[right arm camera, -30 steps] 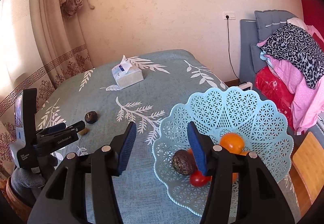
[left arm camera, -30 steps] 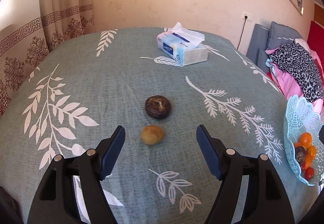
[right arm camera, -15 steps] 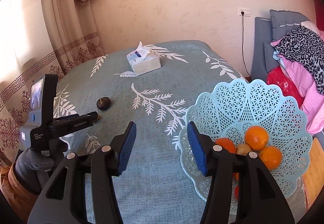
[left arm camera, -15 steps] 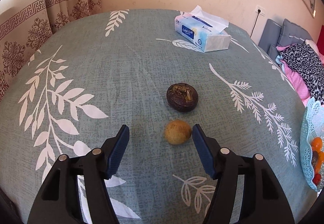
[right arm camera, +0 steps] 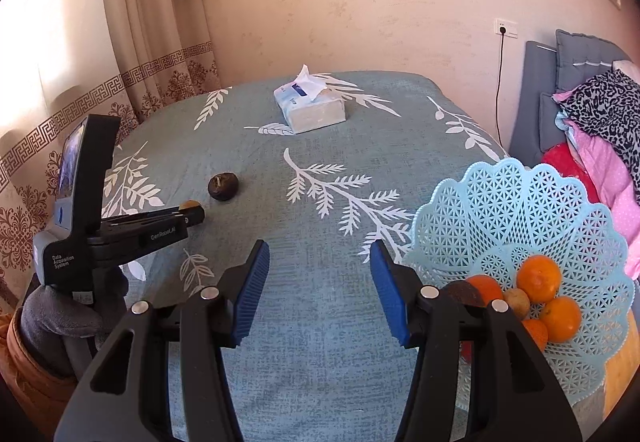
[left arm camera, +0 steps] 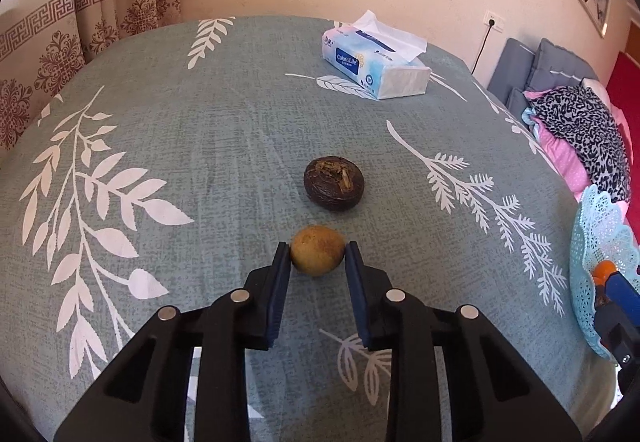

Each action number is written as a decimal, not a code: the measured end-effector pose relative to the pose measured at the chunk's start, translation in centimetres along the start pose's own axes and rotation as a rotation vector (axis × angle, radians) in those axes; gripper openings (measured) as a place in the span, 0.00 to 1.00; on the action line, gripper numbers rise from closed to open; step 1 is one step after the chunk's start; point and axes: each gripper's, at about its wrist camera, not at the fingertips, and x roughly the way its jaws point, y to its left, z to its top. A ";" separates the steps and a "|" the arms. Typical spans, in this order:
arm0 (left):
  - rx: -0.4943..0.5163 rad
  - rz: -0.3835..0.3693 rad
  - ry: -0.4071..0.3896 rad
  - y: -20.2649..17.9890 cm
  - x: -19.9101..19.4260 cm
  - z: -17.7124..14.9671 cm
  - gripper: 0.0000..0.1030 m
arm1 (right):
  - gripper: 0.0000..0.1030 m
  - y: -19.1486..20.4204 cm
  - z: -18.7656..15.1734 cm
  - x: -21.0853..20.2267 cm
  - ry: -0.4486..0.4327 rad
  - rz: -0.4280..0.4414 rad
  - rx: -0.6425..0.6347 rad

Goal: Organize fruits
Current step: 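Grasp the dark brown round fruit with the right gripper, then drop the dark brown fruit into the basket with the right gripper while the left carries the tan fruit, then lower the tan fruit into the blue basket and open the left gripper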

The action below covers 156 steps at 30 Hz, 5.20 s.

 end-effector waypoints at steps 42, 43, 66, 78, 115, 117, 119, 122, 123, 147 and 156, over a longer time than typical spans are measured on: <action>-0.194 0.205 -0.118 6.3 -4.4 -2.5 0.28 | 0.51 11.2 6.0 19.1 0.215 0.088 -0.160; -0.192 0.203 -0.117 6.3 -4.4 -2.5 0.28 | 0.49 11.3 5.9 19.1 0.213 0.084 -0.165; -0.165 0.180 -0.128 5.5 -4.7 -2.6 0.28 | 0.40 9.5 4.6 13.9 0.181 0.087 -0.124; -0.147 0.169 -0.139 5.0 -5.0 -2.6 0.28 | 0.40 8.3 3.8 10.3 0.154 0.086 -0.091; -0.040 0.184 -0.132 1.8 -4.9 -3.3 0.28 | 0.41 -12.8 2.4 0.0 0.099 -0.189 0.287; -0.033 0.180 -0.132 1.6 -5.0 -3.3 0.28 | 0.41 -13.2 2.3 -0.5 0.084 -0.185 0.298; -0.019 0.175 -0.134 1.1 -5.2 -3.2 0.28 | 0.41 -13.6 2.2 -1.1 0.067 -0.184 0.307; 0.006 0.153 -0.132 -0.1 -5.5 -3.2 0.28 | 0.41 -14.0 1.8 -2.2 0.035 -0.193 0.314; 0.015 0.143 -0.129 -0.5 -5.5 -3.2 0.28 | 0.41 -14.1 1.7 -2.5 0.025 -0.194 0.315; 0.245 -0.263 -0.058 -16.7 -6.0 -1.7 0.28 | 0.41 -17.9 -2.1 -7.5 -0.097 -0.207 0.360; 0.323 -0.321 -0.035 -21.0 -4.4 -1.4 0.28 | 0.41 -18.4 -2.6 -7.7 -0.106 -0.202 0.367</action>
